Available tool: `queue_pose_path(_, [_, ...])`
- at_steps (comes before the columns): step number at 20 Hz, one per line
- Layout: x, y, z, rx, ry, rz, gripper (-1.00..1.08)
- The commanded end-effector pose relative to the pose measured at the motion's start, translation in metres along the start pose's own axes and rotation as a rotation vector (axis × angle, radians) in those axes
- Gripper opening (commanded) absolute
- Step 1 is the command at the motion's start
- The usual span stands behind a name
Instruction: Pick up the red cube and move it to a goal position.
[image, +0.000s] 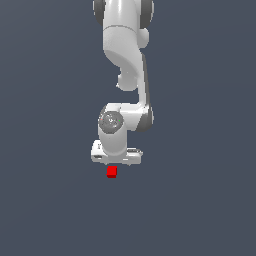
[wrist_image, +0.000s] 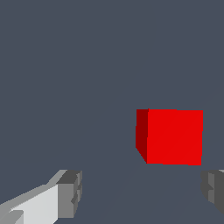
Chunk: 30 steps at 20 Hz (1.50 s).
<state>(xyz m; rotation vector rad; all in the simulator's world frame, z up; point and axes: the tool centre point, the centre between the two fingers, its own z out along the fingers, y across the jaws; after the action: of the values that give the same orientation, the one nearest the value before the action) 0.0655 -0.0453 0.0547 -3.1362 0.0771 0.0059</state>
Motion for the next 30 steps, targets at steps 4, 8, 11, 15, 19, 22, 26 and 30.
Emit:
queue_pose_path(4, [0.017, 0.016, 0.021, -0.003, 0.003, 0.019, 1.0])
queue_pose_path(8, [0.024, 0.022, 0.03, -0.004, 0.004, 0.028, 1.0])
queue_pose_path(11, [0.027, 0.025, 0.033, -0.004, 0.004, 0.031, 1.0])
queue_pose_path(15, [0.028, 0.026, 0.035, -0.004, 0.004, 0.033, 1.0])
queue_pose_path(19, [0.028, 0.026, 0.035, -0.004, 0.004, 0.033, -1.0])
queue_pose_path(22, [0.028, 0.026, 0.035, -0.004, 0.004, 0.033, -1.0])
queue_pose_path(26, [0.028, 0.026, 0.034, -0.004, 0.004, 0.033, -1.0])
queue_pose_path(30, [0.027, 0.024, 0.03, -0.004, 0.004, 0.033, -1.0])
